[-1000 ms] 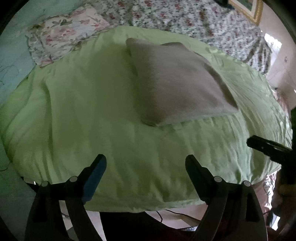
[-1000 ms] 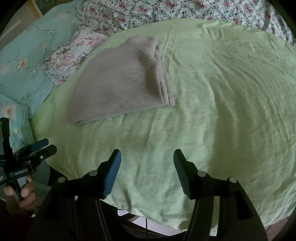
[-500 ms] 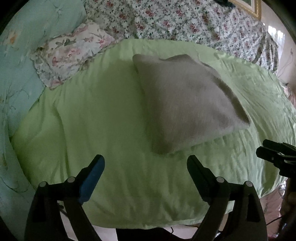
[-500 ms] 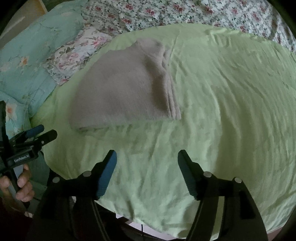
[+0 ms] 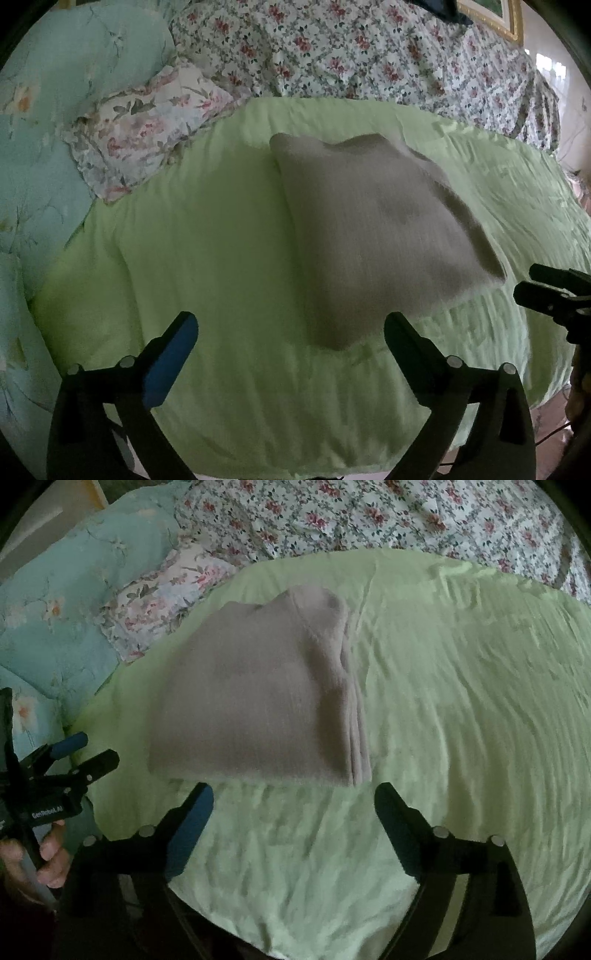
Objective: Fold small clothes
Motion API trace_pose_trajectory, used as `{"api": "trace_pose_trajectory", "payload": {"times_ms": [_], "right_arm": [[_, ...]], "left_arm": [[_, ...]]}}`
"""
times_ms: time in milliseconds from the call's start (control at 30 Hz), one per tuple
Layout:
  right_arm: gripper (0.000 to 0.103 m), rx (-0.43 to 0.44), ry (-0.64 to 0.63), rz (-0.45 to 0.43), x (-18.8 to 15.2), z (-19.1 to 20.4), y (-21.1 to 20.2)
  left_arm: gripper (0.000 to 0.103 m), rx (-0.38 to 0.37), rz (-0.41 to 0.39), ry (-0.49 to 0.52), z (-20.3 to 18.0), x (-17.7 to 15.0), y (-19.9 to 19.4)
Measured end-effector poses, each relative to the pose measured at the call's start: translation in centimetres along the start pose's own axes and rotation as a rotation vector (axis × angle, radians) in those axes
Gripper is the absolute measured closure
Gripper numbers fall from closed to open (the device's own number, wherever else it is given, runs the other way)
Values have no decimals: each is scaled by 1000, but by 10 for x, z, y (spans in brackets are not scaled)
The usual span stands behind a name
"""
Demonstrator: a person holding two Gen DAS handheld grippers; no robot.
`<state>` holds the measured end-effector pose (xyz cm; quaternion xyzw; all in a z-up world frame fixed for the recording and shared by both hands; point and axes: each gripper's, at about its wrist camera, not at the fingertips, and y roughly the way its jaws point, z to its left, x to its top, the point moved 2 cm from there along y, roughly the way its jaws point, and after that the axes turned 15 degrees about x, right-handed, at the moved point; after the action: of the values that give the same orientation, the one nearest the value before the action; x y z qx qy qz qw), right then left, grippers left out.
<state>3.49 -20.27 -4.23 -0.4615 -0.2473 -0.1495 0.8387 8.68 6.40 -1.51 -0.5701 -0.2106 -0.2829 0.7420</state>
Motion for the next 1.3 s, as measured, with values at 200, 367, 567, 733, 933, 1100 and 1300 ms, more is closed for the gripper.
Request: {"api": "trace_pose_trajectory", "payload": {"times_ms": [200,367,567,733,933,1100,1300], "right_arm": [[4,0,-12,-15,20,0,6],[1,2,-21,-17,34,-3,16],[0,1,-53,7,39,1,30],[0,-3,-76,16,40,3,37],[0,-17,-75,26,43,-3,41],[0,-20,-78,28,49,-4,46],[0,-15,-82,39,56,-7,52]], "left_arm": [[1,-18,6,-25,0,16,9],[1,-21,9,-25,-7,19,15],[1,-17,7,-13,-14,20,21],[1,7,6,-18,-15,25,30],[1,34,13,-12,-18,34,41],[1,47,9,-4,-23,41,45],[1,52,6,-4,-25,43,46]]}}
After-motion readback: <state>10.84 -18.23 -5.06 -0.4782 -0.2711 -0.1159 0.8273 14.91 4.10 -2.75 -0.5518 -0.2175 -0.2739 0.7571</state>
